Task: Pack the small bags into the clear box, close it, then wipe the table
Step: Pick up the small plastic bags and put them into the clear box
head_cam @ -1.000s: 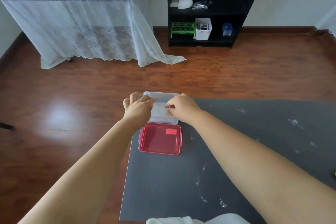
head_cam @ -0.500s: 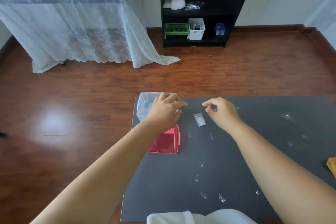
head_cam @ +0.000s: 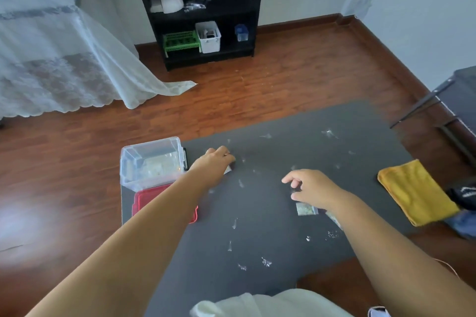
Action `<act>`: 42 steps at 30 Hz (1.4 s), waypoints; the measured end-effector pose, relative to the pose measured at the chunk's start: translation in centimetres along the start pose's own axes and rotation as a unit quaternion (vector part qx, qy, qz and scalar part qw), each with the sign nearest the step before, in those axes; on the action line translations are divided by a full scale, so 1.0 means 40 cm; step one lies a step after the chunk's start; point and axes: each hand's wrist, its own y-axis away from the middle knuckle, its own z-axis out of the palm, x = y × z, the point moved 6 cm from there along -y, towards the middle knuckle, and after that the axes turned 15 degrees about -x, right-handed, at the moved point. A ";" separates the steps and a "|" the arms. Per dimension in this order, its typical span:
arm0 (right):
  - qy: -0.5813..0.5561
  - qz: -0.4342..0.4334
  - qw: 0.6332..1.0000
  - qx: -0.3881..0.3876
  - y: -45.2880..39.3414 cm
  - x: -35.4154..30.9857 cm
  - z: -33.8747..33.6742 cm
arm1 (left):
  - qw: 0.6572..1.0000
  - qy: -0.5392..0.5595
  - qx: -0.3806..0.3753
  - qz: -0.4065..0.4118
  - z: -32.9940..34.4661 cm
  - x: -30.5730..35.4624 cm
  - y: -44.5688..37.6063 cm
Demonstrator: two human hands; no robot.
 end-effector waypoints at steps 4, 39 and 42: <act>0.070 0.026 0.997 -0.030 0.039 0.065 0.024 | 1.000 0.020 -0.002 -0.018 -0.012 -0.004 -0.007; -0.090 0.075 0.990 0.083 0.182 0.305 0.027 | 0.973 0.226 -0.050 0.009 0.040 0.432 0.031; -0.086 0.083 0.989 0.085 0.173 0.291 0.023 | 0.967 0.252 -0.042 -0.002 0.061 0.431 0.044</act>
